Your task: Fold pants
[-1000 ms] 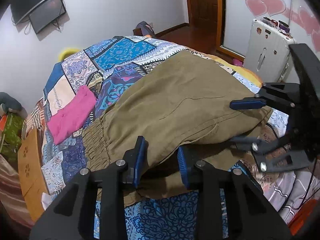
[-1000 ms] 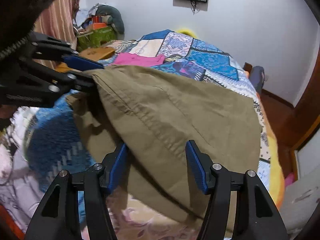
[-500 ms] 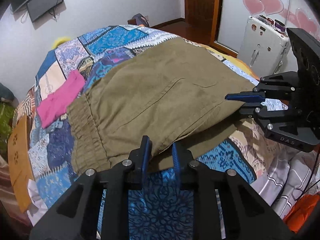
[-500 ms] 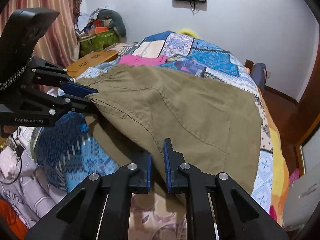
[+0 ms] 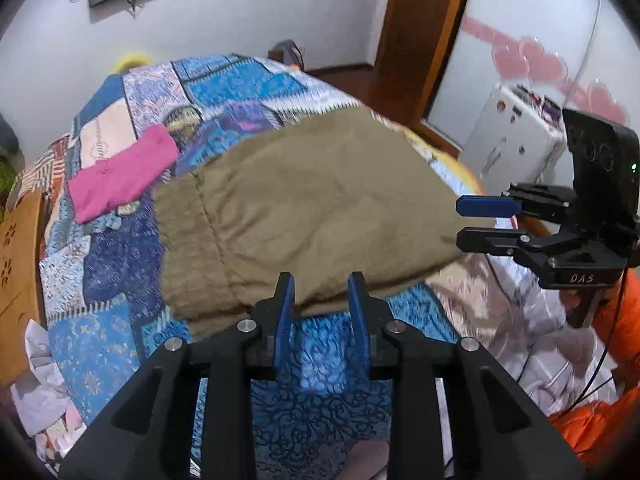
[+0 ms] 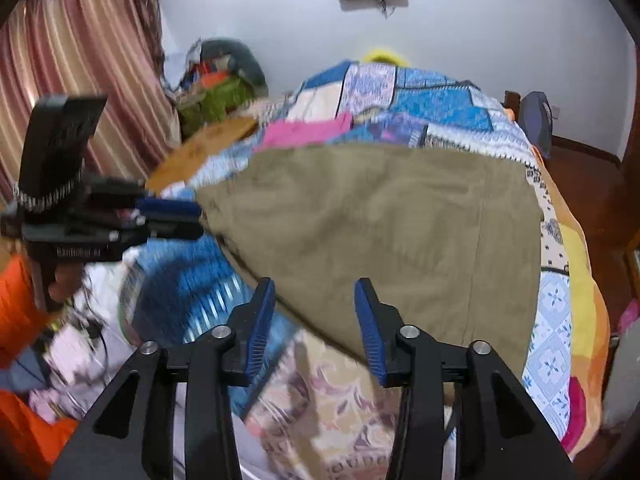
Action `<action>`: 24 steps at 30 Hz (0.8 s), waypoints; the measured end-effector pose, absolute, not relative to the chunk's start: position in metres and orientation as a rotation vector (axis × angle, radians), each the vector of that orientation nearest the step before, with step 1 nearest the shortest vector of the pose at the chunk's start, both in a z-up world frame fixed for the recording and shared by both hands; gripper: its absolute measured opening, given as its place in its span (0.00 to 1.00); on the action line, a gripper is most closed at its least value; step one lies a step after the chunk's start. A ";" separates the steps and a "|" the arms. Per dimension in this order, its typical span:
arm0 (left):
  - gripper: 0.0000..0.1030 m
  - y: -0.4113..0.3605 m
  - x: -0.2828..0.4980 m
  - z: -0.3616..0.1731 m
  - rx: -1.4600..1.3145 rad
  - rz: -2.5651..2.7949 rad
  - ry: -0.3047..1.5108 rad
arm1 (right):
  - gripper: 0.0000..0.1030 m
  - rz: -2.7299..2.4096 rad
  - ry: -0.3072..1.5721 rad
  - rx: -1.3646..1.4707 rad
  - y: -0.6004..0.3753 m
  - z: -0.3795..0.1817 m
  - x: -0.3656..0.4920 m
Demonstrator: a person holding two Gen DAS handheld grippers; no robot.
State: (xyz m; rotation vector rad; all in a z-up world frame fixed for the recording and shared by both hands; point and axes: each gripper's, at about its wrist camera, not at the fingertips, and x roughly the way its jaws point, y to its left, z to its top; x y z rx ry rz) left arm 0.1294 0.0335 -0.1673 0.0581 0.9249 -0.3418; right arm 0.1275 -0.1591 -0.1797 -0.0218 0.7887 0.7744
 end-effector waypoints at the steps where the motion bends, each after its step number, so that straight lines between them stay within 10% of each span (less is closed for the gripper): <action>1: 0.27 0.035 0.133 -0.165 0.057 -0.330 0.918 | 0.41 0.766 0.778 -0.018 -0.155 -0.179 0.131; 24: 0.27 0.062 0.154 -0.221 0.023 -0.209 0.987 | 0.38 0.488 0.963 0.019 -0.224 -0.244 0.145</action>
